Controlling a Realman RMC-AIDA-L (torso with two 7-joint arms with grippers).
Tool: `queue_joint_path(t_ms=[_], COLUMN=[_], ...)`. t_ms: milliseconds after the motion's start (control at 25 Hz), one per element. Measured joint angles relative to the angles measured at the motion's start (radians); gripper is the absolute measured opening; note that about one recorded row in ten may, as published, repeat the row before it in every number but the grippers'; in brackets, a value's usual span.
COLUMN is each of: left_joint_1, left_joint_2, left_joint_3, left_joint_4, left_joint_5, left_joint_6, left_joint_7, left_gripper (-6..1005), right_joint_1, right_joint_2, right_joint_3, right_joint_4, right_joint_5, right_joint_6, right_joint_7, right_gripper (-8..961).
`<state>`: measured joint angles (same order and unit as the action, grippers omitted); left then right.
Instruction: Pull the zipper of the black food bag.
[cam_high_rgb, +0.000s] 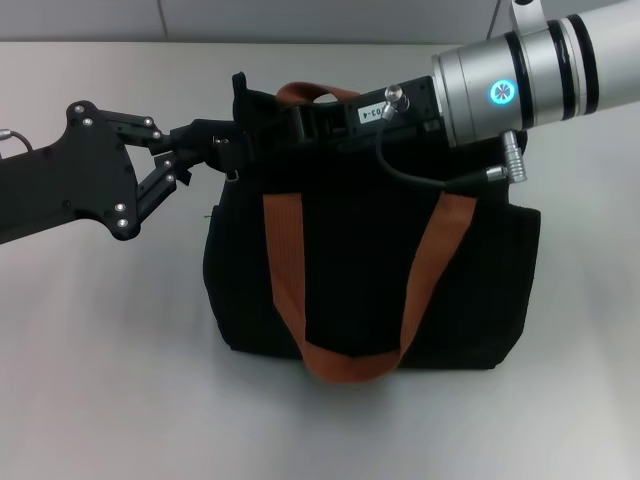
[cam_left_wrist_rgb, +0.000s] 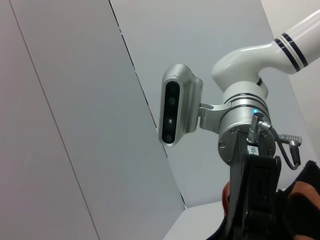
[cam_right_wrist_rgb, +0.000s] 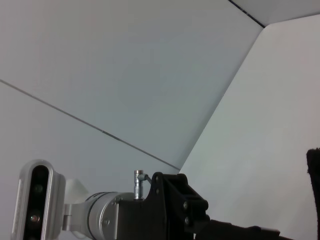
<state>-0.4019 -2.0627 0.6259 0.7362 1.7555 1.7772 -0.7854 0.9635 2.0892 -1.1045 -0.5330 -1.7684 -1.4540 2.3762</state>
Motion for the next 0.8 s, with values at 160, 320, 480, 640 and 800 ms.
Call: queue_joint_path(t_ms=[160, 320, 480, 640, 800], left_joint_1=[-0.003, -0.006, -0.006, -0.006, 0.0], left_joint_2=[0.0, -0.001, -0.001, -0.001, -0.001], left_joint_3=[0.0, 0.0, -0.003, -0.007, -0.009], left_joint_4=[0.0, 0.0, -0.003, -0.004, -0.001], left_joint_5=[-0.001, -0.001, -0.001, -0.001, -0.001], left_joint_6=[0.001, 0.001, 0.002, 0.002, 0.002], left_joint_7=[0.0, -0.001, -0.001, -0.002, -0.002], left_gripper=[73, 73, 74, 74, 74], right_joint_1=[0.007, 0.009, 0.012, 0.008, -0.009], right_joint_2=[0.0, 0.0, 0.001, 0.001, 0.002], right_joint_3=[-0.007, -0.03, -0.039, -0.049, -0.08], right_joint_4=[-0.001, -0.008, -0.019, -0.039, -0.087], right_joint_5=[-0.001, 0.001, 0.002, 0.001, 0.002], right_joint_6=[0.008, 0.021, 0.027, 0.027, 0.029], right_joint_7=[0.0, 0.002, -0.001, 0.002, 0.043], right_gripper=[117, 91, 66, 40, 6])
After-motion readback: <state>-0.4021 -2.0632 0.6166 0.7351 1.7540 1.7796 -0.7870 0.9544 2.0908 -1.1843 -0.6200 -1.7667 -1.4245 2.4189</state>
